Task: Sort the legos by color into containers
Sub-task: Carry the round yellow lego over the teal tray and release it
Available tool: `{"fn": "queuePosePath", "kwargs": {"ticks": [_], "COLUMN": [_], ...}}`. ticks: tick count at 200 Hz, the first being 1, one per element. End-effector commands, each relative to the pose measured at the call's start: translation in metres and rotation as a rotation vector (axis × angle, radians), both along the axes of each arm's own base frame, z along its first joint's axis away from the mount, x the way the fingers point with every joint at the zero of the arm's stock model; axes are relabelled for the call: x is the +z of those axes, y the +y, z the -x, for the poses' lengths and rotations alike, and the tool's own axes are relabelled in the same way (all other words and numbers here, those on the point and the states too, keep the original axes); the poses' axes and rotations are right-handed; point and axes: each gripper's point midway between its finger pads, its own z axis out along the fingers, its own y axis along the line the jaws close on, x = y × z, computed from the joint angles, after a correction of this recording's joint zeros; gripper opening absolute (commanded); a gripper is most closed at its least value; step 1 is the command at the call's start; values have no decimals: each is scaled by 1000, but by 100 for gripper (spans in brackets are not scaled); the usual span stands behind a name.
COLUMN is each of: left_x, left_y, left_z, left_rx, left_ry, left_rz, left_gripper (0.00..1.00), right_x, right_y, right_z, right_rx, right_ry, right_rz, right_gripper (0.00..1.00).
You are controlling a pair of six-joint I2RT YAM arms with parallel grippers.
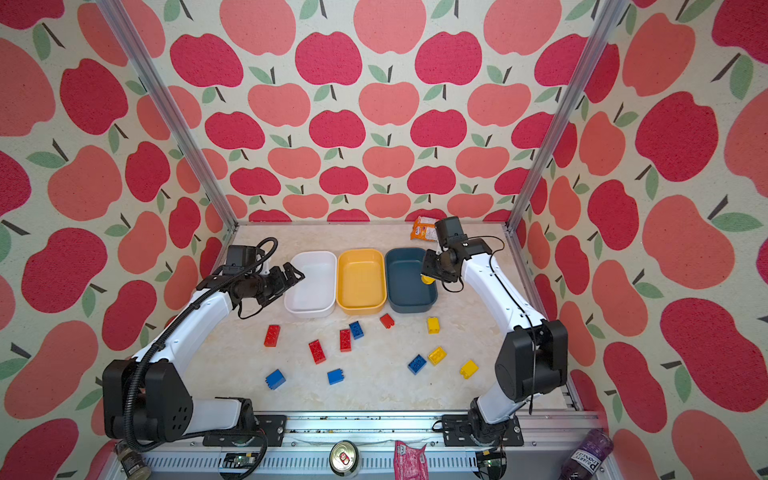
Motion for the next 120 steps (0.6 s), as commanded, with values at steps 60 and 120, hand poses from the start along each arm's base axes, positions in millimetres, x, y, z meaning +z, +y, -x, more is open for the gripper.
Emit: {"fn": "queuePosePath", "kwargs": {"ticks": [60, 120], "left_x": [-11, -2], "left_y": [-6, 3], "left_z": [32, 42], "left_rx": [-42, -11], "left_ry": [16, -2], "left_rz": [24, -19], "left_gripper": [99, 99], "right_x": [-64, -102], "right_y": [28, 34], "right_z": [-28, -29], "right_rx": [104, 130], "right_ry": [126, 221], "right_rz": [100, 135], "right_gripper": [35, 39]}}
